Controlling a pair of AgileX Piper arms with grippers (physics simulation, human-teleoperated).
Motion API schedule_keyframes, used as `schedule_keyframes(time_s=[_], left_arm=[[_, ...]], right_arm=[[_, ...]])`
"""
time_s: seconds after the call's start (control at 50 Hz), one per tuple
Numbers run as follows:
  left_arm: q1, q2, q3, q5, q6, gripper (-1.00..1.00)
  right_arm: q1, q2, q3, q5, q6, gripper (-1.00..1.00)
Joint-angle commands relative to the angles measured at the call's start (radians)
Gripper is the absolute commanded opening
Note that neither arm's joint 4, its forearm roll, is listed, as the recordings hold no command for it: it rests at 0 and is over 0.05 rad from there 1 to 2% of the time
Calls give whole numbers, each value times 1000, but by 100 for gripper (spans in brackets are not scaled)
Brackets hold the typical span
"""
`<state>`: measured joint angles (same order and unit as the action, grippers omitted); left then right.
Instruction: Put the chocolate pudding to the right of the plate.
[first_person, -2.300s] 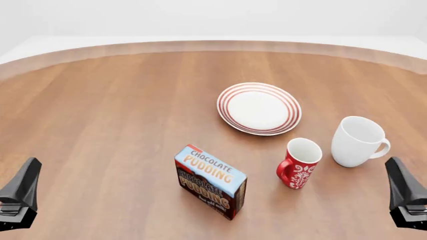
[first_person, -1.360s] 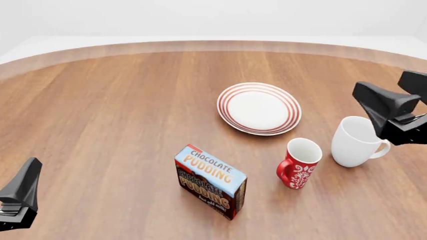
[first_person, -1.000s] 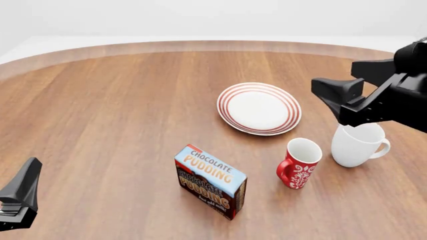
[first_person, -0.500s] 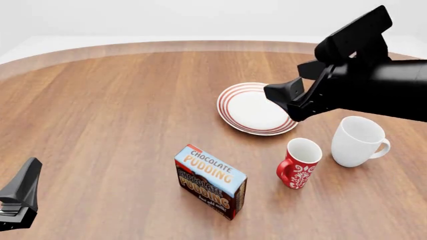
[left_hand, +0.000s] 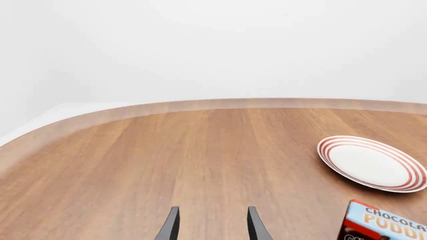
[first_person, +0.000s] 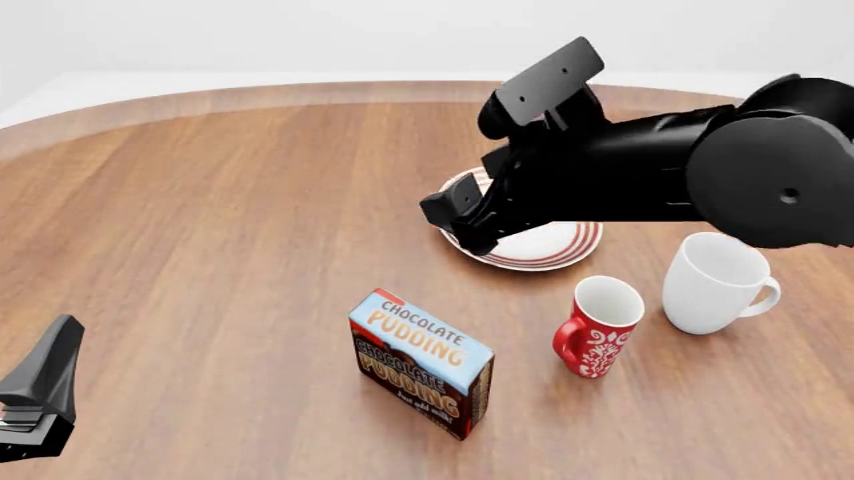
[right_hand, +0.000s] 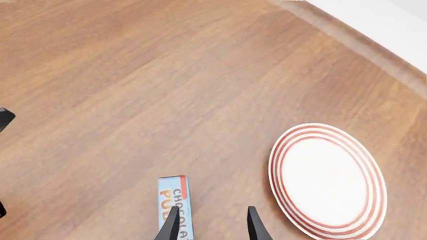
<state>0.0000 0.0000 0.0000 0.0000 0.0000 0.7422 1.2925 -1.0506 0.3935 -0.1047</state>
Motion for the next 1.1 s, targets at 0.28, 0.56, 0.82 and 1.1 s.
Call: schedule_keyframes(time_s=[0.28,0.56,0.82,1.1], left_arm=[[0,0,0,0,0,100],[0,0,0,0,0,100],[0,0,0,0,0,100],[0,0,0,0,0,100]], right_arm=[[118,285,-110,-51,125,100],[98,329,-38,-105,149,100],[105,403,9,-137,181,100],[144,460,-4,-147,232,100]])
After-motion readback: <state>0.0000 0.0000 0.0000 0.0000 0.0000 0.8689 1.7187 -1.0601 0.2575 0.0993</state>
